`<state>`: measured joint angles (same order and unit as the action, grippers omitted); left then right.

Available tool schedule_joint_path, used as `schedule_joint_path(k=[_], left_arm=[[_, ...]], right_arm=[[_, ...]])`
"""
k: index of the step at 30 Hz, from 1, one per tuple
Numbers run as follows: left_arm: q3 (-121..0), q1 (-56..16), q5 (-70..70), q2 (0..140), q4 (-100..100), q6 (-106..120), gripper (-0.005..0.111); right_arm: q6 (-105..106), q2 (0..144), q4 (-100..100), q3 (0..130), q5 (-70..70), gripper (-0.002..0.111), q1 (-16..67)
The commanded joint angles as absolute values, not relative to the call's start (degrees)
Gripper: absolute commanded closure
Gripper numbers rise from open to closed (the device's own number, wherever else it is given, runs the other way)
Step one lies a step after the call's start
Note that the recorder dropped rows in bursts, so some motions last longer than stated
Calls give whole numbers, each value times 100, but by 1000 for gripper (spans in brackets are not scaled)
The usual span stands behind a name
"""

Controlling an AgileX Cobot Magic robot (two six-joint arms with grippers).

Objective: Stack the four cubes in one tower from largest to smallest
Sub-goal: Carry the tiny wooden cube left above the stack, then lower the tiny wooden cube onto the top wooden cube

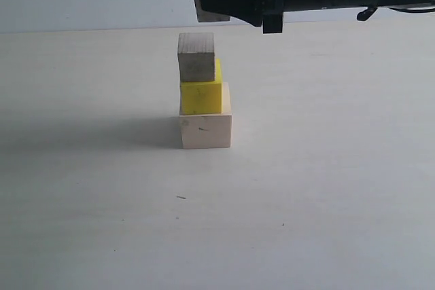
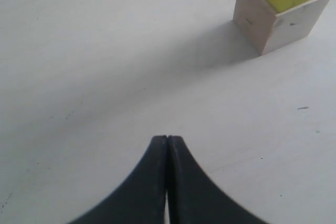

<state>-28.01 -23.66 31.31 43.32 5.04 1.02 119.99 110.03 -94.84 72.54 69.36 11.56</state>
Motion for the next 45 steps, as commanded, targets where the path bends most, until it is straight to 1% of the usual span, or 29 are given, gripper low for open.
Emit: schedule_joint_path(k=[1, 12, 22, 29, 33, 45], left_arm=[[-2774, -2406, 3037, 4310, 558, 133, 107], [-2774, -2406, 3028, 4310, 584, 133, 107], [-2765, -2406, 2985, 4310, 610, 133, 107], [-2737, -2406, 2889, 4310, 651, 147, 107], [-2737, -2406, 2889, 4310, 651, 147, 107], [-2737, -2406, 2889, 4310, 651, 147, 107]], right_arm=[[12133, 11135, -9746, 7304, 6996, 108, 1167], [12133, 11322, -9903, 7304, 6996, 108, 1469], [12133, 11406, -9903, 7317, 6996, 108, 1469], [12133, 11526, -9625, 7760, 6996, 108, 1469], [12133, 11561, -9327, 7759, 6996, 108, 1469], [12133, 11634, -9388, 7759, 6996, 108, 1469]])
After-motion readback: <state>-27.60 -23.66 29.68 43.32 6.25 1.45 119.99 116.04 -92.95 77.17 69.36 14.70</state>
